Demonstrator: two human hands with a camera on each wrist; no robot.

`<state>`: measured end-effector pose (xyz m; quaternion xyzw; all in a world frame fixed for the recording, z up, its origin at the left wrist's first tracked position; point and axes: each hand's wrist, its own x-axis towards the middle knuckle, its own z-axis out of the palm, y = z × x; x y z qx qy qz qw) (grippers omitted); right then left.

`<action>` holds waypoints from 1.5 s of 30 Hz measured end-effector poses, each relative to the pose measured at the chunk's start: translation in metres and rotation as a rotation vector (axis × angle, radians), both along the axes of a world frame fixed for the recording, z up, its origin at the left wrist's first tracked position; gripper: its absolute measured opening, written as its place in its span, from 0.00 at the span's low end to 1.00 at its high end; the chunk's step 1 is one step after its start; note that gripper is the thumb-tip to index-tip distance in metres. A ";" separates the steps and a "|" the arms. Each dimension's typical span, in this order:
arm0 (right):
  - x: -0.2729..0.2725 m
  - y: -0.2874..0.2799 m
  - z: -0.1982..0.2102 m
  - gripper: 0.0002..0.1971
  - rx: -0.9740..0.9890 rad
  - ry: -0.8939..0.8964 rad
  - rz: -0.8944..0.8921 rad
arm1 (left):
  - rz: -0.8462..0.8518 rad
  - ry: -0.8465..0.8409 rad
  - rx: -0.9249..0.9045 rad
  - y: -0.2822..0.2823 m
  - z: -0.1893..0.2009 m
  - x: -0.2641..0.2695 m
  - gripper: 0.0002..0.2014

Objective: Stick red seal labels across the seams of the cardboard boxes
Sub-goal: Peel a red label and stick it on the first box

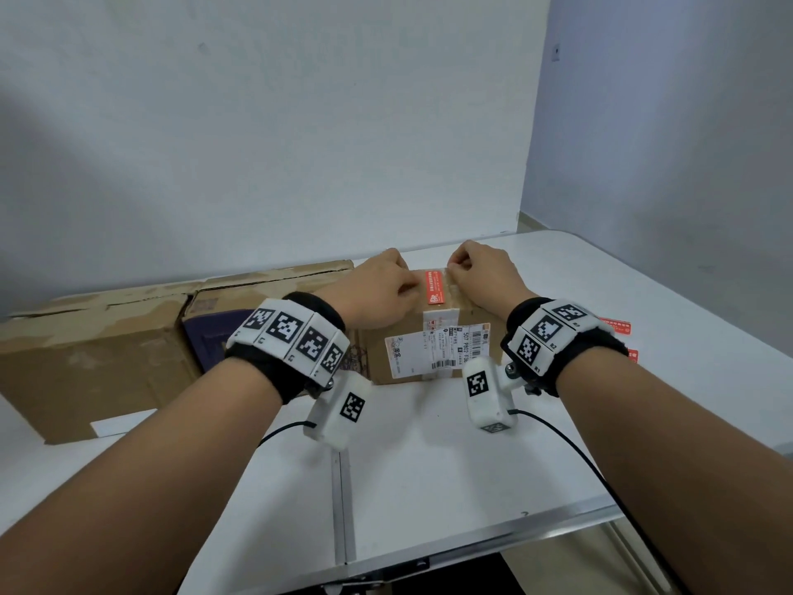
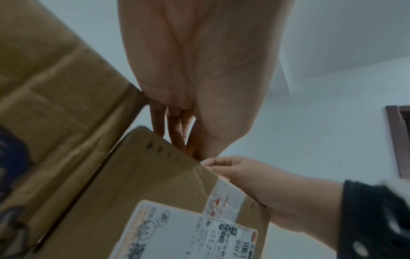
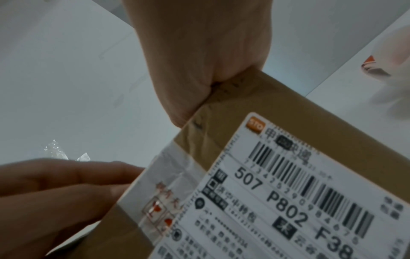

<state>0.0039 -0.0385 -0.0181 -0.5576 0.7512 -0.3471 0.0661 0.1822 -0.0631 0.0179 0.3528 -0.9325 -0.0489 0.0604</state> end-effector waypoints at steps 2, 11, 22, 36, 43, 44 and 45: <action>0.000 0.001 0.003 0.10 0.036 0.021 0.018 | -0.039 -0.005 0.001 0.002 -0.001 0.009 0.24; 0.012 0.009 0.014 0.19 0.152 0.130 0.001 | -0.073 0.071 -0.132 0.005 -0.018 0.015 0.27; 0.022 0.021 0.013 0.20 0.150 -0.031 0.020 | -0.006 0.051 -0.122 0.003 -0.019 0.011 0.27; 0.028 0.037 0.012 0.08 0.141 -0.326 0.059 | 0.001 0.080 -0.096 0.007 -0.020 0.013 0.27; 0.030 0.036 0.008 0.17 0.148 -0.143 -0.001 | 0.004 0.089 -0.083 0.005 -0.020 0.009 0.32; 0.030 0.037 0.007 0.17 0.148 -0.126 -0.001 | 0.007 0.084 -0.080 0.004 -0.020 0.008 0.32; 0.030 0.037 0.007 0.17 0.146 -0.112 0.000 | 0.011 0.075 -0.080 0.004 -0.019 0.006 0.31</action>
